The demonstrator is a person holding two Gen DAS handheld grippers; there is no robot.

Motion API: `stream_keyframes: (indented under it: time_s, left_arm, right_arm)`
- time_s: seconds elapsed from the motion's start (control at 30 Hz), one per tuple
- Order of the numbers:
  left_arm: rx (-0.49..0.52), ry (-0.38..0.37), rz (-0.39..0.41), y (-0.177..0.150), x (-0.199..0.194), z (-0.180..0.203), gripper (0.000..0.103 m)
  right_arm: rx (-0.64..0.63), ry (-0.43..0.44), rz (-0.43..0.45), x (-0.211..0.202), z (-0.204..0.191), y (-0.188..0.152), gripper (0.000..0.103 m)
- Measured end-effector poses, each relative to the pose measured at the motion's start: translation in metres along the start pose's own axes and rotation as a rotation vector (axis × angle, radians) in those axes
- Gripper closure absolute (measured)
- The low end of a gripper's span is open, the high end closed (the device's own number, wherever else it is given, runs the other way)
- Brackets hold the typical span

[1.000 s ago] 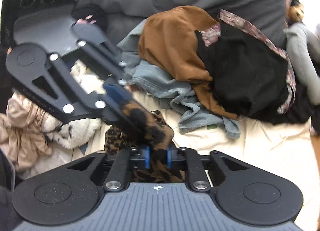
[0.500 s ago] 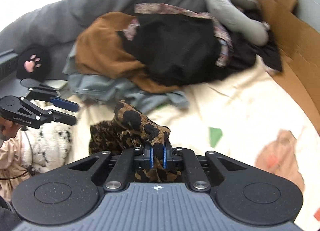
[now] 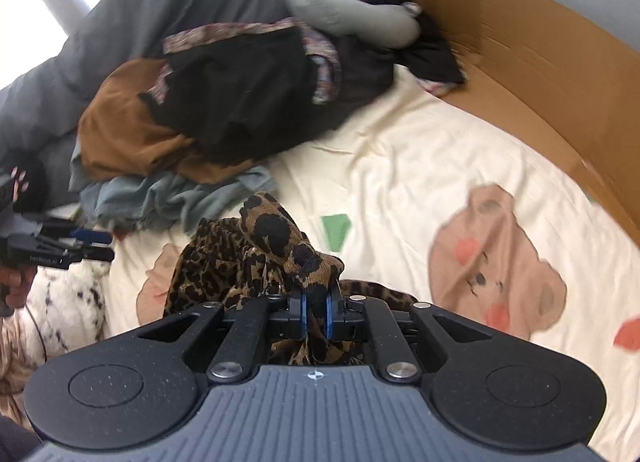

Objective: Fold clothes

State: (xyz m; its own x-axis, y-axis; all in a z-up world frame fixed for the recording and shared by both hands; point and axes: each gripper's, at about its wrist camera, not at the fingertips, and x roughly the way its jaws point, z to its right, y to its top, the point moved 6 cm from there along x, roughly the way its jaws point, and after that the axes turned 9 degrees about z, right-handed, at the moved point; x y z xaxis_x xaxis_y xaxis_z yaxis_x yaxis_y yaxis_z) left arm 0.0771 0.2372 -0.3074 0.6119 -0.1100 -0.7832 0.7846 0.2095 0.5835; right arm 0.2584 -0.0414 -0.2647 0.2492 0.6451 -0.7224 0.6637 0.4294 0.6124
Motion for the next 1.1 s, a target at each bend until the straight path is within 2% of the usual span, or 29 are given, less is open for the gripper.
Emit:
stream_keyframes:
  time_s: [0.23,0.63,0.73,0.87,0.9,0.93,0.97,1.0,1.03,1.1]
  left_arm:
    - [0.002,0.009,-0.005,0.009,0.018,0.006,0.053]
    - [0.026,-0.090,-0.079,0.024,0.103,0.050,0.049]
    - [0.033,-0.116,-0.098,0.028,0.124,0.061,0.045]
    - [0.048,-0.131,-0.150,0.019,0.160,0.065,0.044]
    - [0.028,-0.141,-0.162,0.017,0.168,0.065,0.046]
    - [0.001,-0.154,-0.173,0.016,0.175,0.064,0.053]
    - [-0.021,-0.176,-0.182,0.015,0.180,0.066,0.074]
    - [-0.032,-0.195,-0.195,0.014,0.184,0.069,0.089]
    - [-0.024,-0.204,-0.191,0.017,0.185,0.073,0.099]
    - [0.000,-0.216,-0.175,0.023,0.184,0.083,0.100]
  right_arm:
    - [0.088,-0.058,0.038,-0.011,0.037,-0.009,0.096]
    - [0.169,-0.108,0.029,-0.022,0.068,-0.032,0.096]
    - [0.190,-0.117,0.024,-0.023,0.073,-0.036,0.096]
    - [0.206,-0.119,0.027,-0.026,0.078,-0.039,0.096]
    - [0.211,-0.122,0.027,-0.027,0.080,-0.041,0.096]
    - [0.221,-0.124,0.028,-0.029,0.082,-0.042,0.096]
    - [0.231,-0.125,0.029,-0.031,0.085,-0.044,0.096]
    - [0.240,-0.128,0.029,-0.034,0.088,-0.047,0.096]
    - [0.248,-0.131,0.029,-0.036,0.091,-0.049,0.096]
    - [0.266,-0.142,0.031,-0.042,0.098,-0.054,0.096]
